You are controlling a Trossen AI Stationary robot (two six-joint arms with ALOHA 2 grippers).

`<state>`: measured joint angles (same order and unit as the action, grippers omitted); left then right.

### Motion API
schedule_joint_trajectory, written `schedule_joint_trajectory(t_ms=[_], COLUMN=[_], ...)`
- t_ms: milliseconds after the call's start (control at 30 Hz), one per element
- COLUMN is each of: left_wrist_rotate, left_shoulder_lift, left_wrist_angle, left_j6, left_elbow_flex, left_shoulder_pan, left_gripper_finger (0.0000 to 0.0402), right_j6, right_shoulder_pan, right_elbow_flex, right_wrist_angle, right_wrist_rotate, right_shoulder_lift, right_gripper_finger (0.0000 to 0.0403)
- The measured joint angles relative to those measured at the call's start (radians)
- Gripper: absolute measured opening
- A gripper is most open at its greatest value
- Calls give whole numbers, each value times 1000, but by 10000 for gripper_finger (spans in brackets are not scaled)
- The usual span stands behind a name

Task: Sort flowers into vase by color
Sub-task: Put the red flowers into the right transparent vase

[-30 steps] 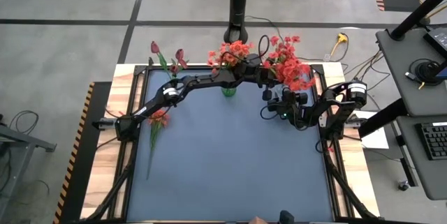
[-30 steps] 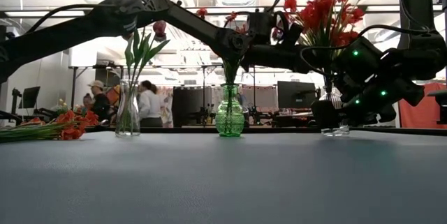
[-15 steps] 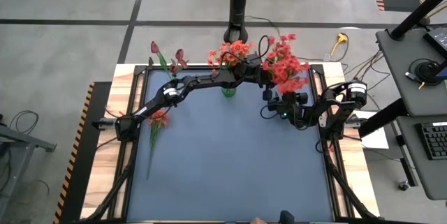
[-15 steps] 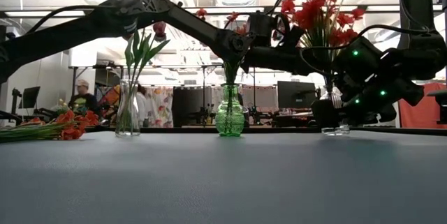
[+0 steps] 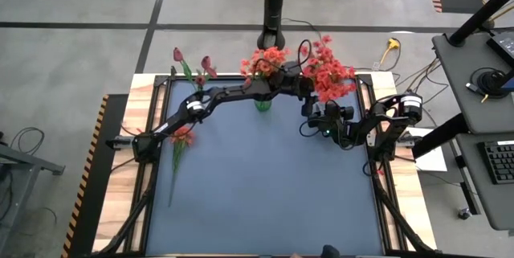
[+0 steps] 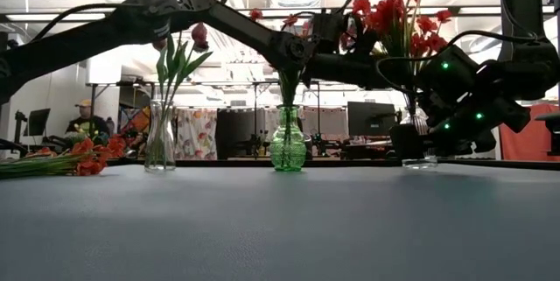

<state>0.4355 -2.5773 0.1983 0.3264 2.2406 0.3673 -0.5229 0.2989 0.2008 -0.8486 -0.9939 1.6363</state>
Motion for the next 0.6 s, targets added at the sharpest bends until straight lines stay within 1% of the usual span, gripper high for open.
schedule_joint_trajectory(t_ms=[167,433,600], left_wrist_rotate=[16,14,8], left_shoulder_lift=[27,37,37], left_wrist_angle=[-44,-96,-129], left_j6=[2,3,4], left_elbow_flex=[1,2,2], left_shoulder_pan=[-7,-9,-9], left_gripper_finger=[164,181,213], right_j6=[0,1,2], right_shoulder_pan=[0,0,0], right_elbow_flex=[0,-2,-2], right_wrist_angle=[3,6,6], right_wrist_rotate=[1,6,6], right_shoulder_lift=[0,0,0], right_gripper_finger=[288,288,288])
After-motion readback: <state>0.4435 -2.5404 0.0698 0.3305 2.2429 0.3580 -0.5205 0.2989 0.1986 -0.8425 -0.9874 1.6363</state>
